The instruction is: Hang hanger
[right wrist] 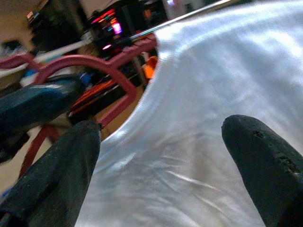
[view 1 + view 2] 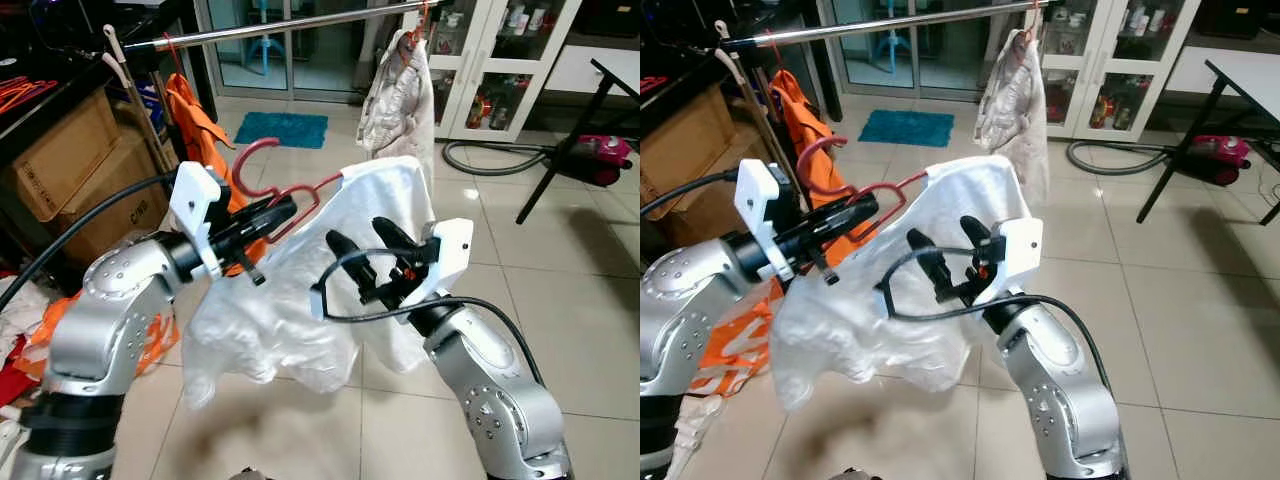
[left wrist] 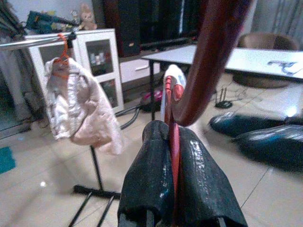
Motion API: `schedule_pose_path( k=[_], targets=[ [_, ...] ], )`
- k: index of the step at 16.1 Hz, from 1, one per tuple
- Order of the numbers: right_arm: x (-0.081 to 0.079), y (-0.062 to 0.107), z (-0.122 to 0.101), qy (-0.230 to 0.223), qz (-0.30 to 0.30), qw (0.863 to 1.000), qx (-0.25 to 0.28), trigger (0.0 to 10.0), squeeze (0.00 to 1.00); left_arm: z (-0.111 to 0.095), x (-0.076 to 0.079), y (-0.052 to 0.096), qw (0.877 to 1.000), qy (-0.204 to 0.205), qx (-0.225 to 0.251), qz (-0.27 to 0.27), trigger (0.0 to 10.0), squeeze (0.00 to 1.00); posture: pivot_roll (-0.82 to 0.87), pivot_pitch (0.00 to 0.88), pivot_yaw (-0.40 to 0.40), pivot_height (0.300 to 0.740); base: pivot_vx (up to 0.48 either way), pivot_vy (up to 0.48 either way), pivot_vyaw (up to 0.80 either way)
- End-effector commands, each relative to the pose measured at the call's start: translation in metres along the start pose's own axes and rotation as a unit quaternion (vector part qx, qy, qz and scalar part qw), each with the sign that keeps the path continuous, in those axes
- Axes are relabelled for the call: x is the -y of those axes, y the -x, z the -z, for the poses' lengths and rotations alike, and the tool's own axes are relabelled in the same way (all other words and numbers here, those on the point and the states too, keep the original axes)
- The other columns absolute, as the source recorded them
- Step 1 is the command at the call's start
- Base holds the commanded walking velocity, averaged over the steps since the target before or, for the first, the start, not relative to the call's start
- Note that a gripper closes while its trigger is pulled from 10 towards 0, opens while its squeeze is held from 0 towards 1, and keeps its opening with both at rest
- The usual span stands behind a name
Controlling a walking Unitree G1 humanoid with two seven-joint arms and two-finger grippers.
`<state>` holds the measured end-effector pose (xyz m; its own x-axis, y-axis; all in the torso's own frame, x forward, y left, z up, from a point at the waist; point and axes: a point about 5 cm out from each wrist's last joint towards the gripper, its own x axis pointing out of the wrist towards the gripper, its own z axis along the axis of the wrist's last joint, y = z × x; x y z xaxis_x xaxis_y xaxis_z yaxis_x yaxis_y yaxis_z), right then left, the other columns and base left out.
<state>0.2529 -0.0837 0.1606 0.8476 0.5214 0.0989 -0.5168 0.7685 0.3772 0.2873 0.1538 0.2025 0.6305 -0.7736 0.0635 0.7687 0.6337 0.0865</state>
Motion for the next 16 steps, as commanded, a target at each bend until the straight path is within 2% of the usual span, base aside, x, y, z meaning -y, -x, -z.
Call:
schedule_pose_path(
  k=[1, 2, 3, 4, 8, 13, 16],
  targets=[
    [0.000, 0.001, -0.002, -0.006, 0.013, 1.000, -0.001, 10.0, 1.00, -0.005, 0.002, -0.005, 1.000, -0.001, 0.008, 0.010, 10.0, 0.00, -0.03, 0.017, 0.048, 0.740, 0.000, 0.000, 0.00],
    [0.001, -0.002, 0.000, 0.001, 0.033, 0.999, -0.008, 10.0, 0.90, -0.002, 0.005, -0.008, 1.000, 0.002, 0.007, 0.015, 10.0, 0.00, -0.03, 0.015, 0.054, 0.740, 0.000, 0.000, 0.00],
    [0.002, -0.004, 0.001, 0.007, 0.045, 0.999, -0.011, 10.0, 0.56, -0.001, 0.006, -0.009, 1.000, 0.003, 0.007, 0.018, 10.0, 0.00, -0.03, 0.015, 0.054, 0.740, 0.000, 0.000, 0.00],
    [0.003, -0.006, 0.000, 0.015, 0.060, 0.998, -0.007, 10.0, 0.00, 0.000, 0.009, -0.011, 1.000, 0.002, 0.004, 0.023, 10.0, 0.00, -0.03, 0.015, 0.054, 0.740, 0.000, 0.000, 0.00],
    [-0.006, -0.011, -0.014, 0.006, 0.057, 0.998, 0.024, 10.0, 0.00, 0.002, 0.007, -0.013, 1.000, 0.001, 0.003, 0.012, 10.0, 0.00, -0.03, 0.011, 0.058, 0.740, 0.000, 0.000, 0.00],
    [-0.009, -0.013, -0.023, -0.002, 0.056, 0.998, 0.040, 10.0, 0.00, 0.004, 0.003, -0.015, 1.000, -0.008, 0.000, -0.007, 10.0, 0.00, -0.03, 0.011, 0.060, 0.740, 0.000, 0.000, 0.00],
    [-0.006, -0.019, -0.023, 0.012, 0.068, 0.997, 0.035, 10.0, 0.00, 0.003, 0.009, -0.016, 1.000, -0.010, 0.001, 0.006, 10.0, 0.00, -0.03, 0.014, 0.056, 0.740, 0.000, 0.000, 0.00]
  ],
)
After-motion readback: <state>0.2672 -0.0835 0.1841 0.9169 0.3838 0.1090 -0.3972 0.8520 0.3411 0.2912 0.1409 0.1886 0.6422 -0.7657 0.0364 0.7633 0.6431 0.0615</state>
